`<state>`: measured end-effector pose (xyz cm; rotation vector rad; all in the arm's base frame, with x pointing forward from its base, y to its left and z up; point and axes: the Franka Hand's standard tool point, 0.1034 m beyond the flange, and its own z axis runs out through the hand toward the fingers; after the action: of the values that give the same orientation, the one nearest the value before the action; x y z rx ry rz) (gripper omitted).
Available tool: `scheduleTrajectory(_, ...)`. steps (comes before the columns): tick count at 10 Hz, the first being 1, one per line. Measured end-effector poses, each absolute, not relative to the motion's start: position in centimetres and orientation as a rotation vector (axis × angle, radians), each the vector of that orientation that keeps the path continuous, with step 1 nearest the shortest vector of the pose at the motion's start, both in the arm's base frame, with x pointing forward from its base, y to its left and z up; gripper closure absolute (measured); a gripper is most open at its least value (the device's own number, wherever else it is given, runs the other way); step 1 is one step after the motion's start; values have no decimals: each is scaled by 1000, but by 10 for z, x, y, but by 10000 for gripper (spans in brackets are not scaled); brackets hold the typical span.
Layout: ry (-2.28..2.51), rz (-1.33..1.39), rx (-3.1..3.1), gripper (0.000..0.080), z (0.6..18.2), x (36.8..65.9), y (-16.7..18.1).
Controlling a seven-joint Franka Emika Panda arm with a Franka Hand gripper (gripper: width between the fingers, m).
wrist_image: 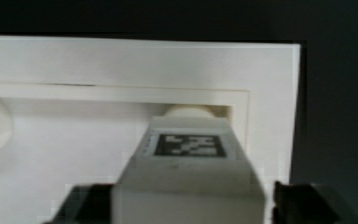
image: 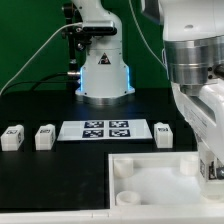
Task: Assemble one leg
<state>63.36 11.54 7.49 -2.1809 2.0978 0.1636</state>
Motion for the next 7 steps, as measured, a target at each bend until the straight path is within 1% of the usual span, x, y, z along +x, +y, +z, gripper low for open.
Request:
scheduleTrajectory(1,2019,158,-2250,249,75,633,116)
scheduleTrajectory(2,1900,146,-2351,249,74,633,118)
scheduleTrajectory(3,1701,128,-2492,168,75,632,121)
scheduleTrajectory(4,1515,112,-2602,155,75,633,122)
scheduleTrajectory(7,1118,83,-2787,151,74,633,121)
